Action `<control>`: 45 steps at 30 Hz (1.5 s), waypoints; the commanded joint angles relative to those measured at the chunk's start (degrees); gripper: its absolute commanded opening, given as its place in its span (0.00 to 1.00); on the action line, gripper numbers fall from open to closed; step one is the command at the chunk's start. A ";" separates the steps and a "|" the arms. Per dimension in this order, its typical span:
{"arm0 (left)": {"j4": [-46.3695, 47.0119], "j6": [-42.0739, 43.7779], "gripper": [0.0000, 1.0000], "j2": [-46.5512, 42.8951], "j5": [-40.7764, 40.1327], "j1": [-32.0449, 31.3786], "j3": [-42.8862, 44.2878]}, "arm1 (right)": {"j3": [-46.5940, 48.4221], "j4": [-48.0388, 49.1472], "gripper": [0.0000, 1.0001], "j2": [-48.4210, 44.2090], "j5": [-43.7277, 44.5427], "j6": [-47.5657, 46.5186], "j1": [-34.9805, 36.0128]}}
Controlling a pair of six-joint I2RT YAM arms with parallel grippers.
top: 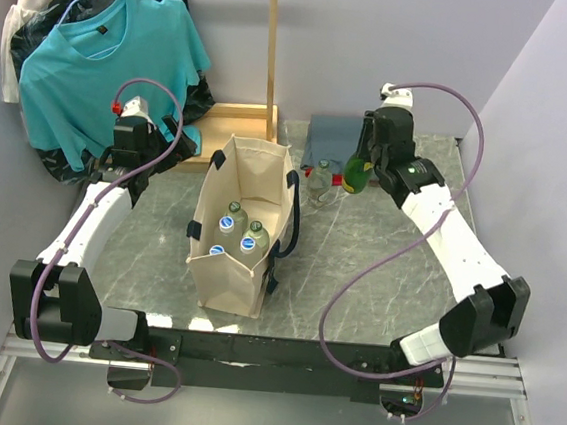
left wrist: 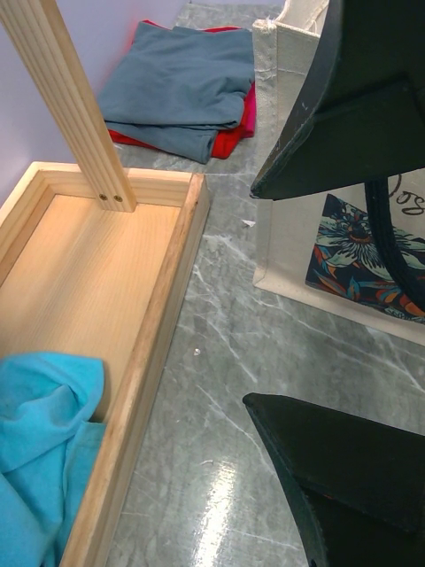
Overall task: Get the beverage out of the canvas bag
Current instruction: Place the drink at the center of the board.
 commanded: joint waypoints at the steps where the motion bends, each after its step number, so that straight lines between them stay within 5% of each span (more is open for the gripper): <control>1: 1.40 0.39 0.96 0.12 -0.17 -0.26 0.62 | 0.83 12.89 0.00 0.75 -1.98 2.73 -1.91; 45: 1.40 0.31 0.96 1.18 -0.43 -0.26 0.88 | 1.18 15.54 0.00 15.08 -2.34 2.12 -2.52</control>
